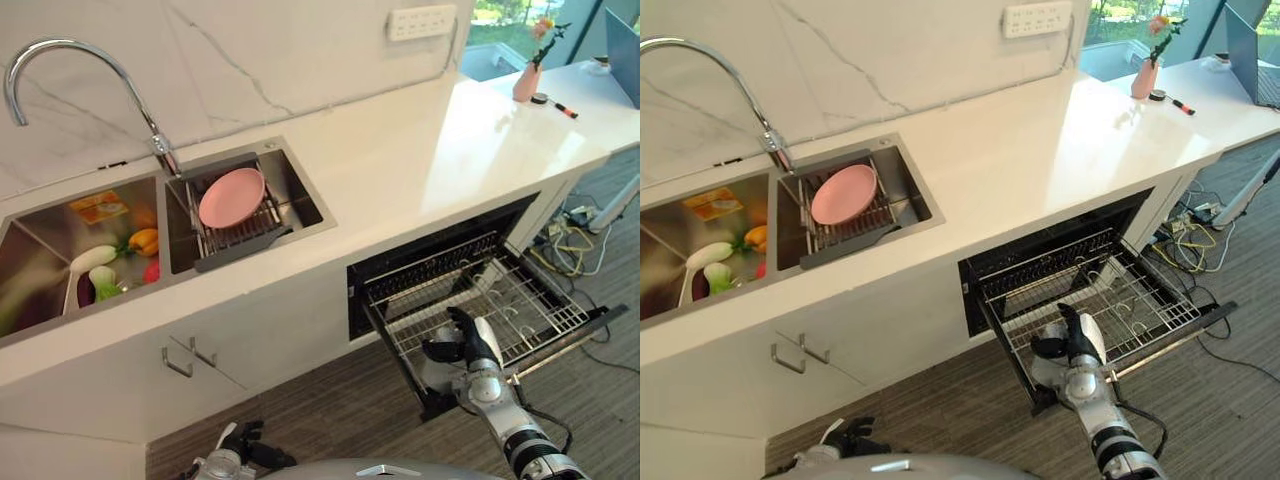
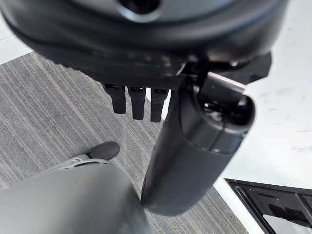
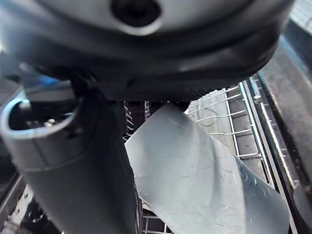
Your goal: Place the dishes in the dishwasher.
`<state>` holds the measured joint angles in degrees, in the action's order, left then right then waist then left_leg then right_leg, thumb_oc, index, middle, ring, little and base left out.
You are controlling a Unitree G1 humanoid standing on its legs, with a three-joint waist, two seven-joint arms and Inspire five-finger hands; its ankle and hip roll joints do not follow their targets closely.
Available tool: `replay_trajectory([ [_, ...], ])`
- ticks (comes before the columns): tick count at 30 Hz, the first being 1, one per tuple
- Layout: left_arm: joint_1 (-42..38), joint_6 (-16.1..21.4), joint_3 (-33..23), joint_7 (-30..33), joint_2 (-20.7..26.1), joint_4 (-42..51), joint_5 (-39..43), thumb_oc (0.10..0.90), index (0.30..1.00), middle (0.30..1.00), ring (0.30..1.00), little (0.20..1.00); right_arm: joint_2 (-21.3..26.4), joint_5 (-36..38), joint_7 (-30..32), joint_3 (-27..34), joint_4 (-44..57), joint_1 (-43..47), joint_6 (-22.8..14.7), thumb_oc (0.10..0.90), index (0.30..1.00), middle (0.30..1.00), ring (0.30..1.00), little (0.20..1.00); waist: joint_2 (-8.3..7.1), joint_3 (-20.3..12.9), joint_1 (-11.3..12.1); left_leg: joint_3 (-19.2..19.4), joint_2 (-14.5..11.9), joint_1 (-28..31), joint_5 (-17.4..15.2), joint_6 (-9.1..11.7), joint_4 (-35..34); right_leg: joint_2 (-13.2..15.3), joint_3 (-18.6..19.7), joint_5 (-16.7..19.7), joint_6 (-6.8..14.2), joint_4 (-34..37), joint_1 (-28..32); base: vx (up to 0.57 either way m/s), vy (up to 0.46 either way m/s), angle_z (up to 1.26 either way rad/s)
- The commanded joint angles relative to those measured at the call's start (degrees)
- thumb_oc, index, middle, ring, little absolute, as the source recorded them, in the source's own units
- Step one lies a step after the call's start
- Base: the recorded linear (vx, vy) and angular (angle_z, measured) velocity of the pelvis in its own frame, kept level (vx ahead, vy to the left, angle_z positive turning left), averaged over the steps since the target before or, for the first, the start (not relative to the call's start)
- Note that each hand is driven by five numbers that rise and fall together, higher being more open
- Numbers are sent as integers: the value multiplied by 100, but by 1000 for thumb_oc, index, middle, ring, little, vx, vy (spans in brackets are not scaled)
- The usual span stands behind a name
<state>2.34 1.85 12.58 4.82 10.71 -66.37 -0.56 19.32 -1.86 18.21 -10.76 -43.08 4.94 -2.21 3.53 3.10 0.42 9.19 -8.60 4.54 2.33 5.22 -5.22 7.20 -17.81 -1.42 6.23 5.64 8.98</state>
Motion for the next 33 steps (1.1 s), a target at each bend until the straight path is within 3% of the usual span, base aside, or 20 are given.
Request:
replay_trajectory([
  [1, -49, -56, 144, 141, 143, -401, -127, 800, 900, 900, 900, 900, -35, 275, 264, 106, 508, 290, -626, 800, 900, 900, 900, 900, -296, 64, 68, 36, -133, 477, -558, 147, 22, 396, 188, -54, 425, -64, -50, -1, 3, -9],
  [7, -57, -21, 137, 147, 135, -426, -191, 800, 900, 900, 900, 900, 117, -187, 214, -58, 597, 195, -638, 800, 900, 900, 900, 900, -272, 63, 46, 74, -138, 518, -567, 150, 22, 394, 225, -62, 425, -64, -32, 11, 2, -9],
  [14, -72, -20, 134, 95, 125, -342, -203, 800, 900, 900, 900, 900, 350, -987, 155, -337, 567, 179, -318, 800, 900, 900, 900, 900, -266, 68, 54, 45, -150, 506, -571, 157, 22, 399, 223, -70, 427, -64, -43, 3, 0, -1],
  [16, -33, 40, 106, 82, 101, -359, -271, 800, 900, 900, 900, 900, 683, -2134, 326, -506, 947, 15, -273, 800, 900, 900, 900, 900, -264, 81, 47, 42, -158, 518, -583, 160, 22, 395, 210, -85, 435, -64, -28, 10, -7, 2],
  [26, -63, 7, 168, 92, 102, -366, -232, 800, 900, 900, 900, 900, 526, -1582, 234, -399, 601, 120, -159, 800, 900, 900, 900, 900, -270, 83, 52, 11, -142, 529, -599, 141, 22, 385, 214, -87, 420, -64, -14, 2, -2, 1],
  [33, 0, -3, 75, 148, 89, -341, -215, 800, 900, 900, 900, 900, 561, -1454, 389, -116, 1621, -69, -444, 800, 900, 900, 900, 900, -255, 84, 18, 16, -153, 546, -608, 133, 22, 380, 233, -101, 420, -64, -16, 0, 0, 0],
])
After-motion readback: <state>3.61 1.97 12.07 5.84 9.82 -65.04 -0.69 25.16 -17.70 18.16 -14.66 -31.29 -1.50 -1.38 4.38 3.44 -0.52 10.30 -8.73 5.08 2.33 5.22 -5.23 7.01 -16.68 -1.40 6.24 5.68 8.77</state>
